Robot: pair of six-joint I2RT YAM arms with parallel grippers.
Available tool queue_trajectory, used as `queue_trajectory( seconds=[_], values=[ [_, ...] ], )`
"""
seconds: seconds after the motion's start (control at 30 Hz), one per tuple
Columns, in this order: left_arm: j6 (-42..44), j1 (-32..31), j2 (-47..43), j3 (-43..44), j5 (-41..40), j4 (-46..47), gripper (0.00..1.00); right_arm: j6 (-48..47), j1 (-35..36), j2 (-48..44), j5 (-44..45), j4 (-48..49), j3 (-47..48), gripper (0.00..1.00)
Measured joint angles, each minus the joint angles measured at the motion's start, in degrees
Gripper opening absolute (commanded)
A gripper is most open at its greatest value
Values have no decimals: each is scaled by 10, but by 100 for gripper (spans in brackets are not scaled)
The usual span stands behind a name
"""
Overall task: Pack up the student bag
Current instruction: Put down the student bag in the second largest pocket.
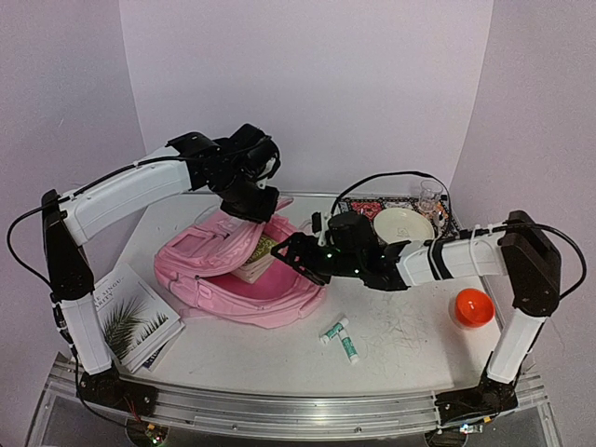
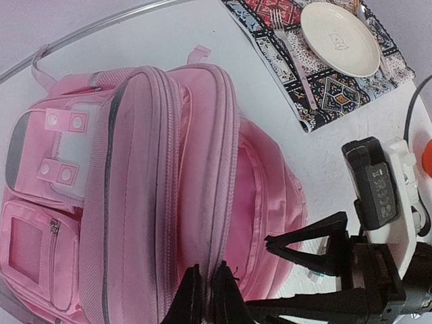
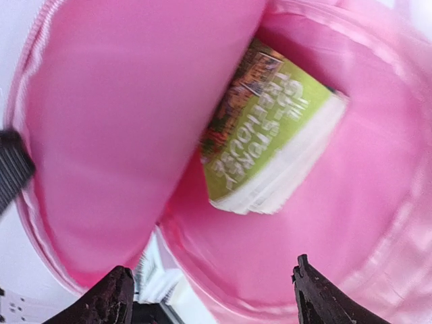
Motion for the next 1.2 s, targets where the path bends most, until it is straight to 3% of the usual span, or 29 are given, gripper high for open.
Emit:
queue_trajectory(
  seconds=[0.2,0.5,0.67,1.03,1.2],
  values=[
    [-1,4,0,0,19,5,0,-40,-7,-57,15,-30,-68,83],
    [-6,5,26,0,35,21,2,-102,-8,-90,20,-58,-79,83],
    [-15,5,71,9,48,41,15,-123,-7,-106,28,-73,-82,83],
    [-29,29,106,24,70,71,60,-158,5,-123,51,-110,-82,83],
    [-30,57,99,9,74,81,71,-173,20,-119,58,-130,-68,83]
  ],
)
